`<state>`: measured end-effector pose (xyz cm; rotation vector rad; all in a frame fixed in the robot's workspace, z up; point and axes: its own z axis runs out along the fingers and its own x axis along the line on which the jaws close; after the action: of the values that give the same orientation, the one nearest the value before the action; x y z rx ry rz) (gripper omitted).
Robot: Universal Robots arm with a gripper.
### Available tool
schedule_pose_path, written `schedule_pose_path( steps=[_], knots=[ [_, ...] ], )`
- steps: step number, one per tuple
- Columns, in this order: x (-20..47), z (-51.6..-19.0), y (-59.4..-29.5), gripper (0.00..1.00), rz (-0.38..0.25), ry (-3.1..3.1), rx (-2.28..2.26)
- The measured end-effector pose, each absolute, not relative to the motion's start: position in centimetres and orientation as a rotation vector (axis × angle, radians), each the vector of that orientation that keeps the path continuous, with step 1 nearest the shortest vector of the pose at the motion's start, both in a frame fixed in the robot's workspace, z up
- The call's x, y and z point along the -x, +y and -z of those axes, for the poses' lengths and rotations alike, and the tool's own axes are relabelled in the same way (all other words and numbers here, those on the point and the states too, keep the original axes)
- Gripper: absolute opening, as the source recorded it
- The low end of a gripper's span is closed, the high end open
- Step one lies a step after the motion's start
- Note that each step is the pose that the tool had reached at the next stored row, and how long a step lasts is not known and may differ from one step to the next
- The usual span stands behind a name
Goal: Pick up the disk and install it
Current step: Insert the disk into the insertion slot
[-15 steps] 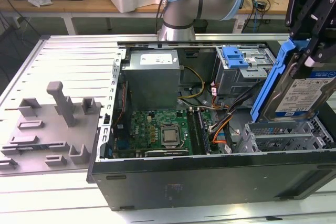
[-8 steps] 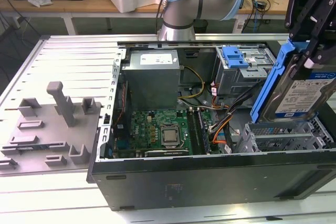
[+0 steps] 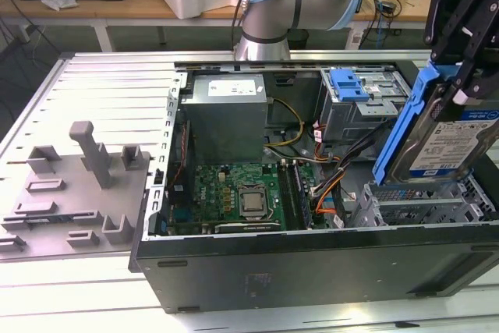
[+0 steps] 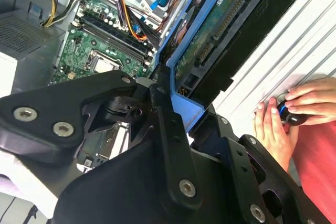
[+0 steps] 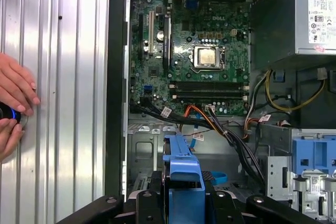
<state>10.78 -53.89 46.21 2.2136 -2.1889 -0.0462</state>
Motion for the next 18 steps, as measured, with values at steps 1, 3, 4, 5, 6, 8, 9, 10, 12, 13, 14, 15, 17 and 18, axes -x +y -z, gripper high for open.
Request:
schedule_pose_path(
  steps=[1,3,4,5,6,8,9,10,12,13,14,15,17,18],
  knots=[
    [-10.78,-46.20,-53.90,0.37,0.046,-2.188,-2.214],
    [-10.79,-46.14,-53.93,0.37,0.046,-2.188,-2.214],
    [-10.79,-46.11,-53.94,0.37,0.046,-2.187,-2.215],
    [-10.78,-46.09,-53.95,0.37,0.046,-2.187,-2.215],
    [-10.79,-46.06,-53.96,0.37,0.046,-2.187,-2.215],
    [-10.79,-46.00,-53.98,0.37,0.046,-2.187,-2.216],
    [-10.79,-45.97,-53.99,0.37,0.046,-2.186,-2.216],
    [-10.79,-45.95,-54.00,0.37,0.046,-2.186,-2.216],
    [-10.80,-45.87,-54.01,0.37,0.046,-2.185,-2.217],
    [-10.80,-45.84,-54.02,0.37,0.046,-2.185,-2.217],
    [-10.80,-45.78,-54.02,0.37,0.046,-2.184,-2.218],
    [-10.80,-45.73,-54.03,0.37,0.046,-2.183,-2.219],
    [-10.81,-45.61,-54.06,0.37,0.046,-2.182,-2.220],
    [-10.81,-45.58,-54.07,0.37,0.046,-2.181,-2.221]
  ],
)
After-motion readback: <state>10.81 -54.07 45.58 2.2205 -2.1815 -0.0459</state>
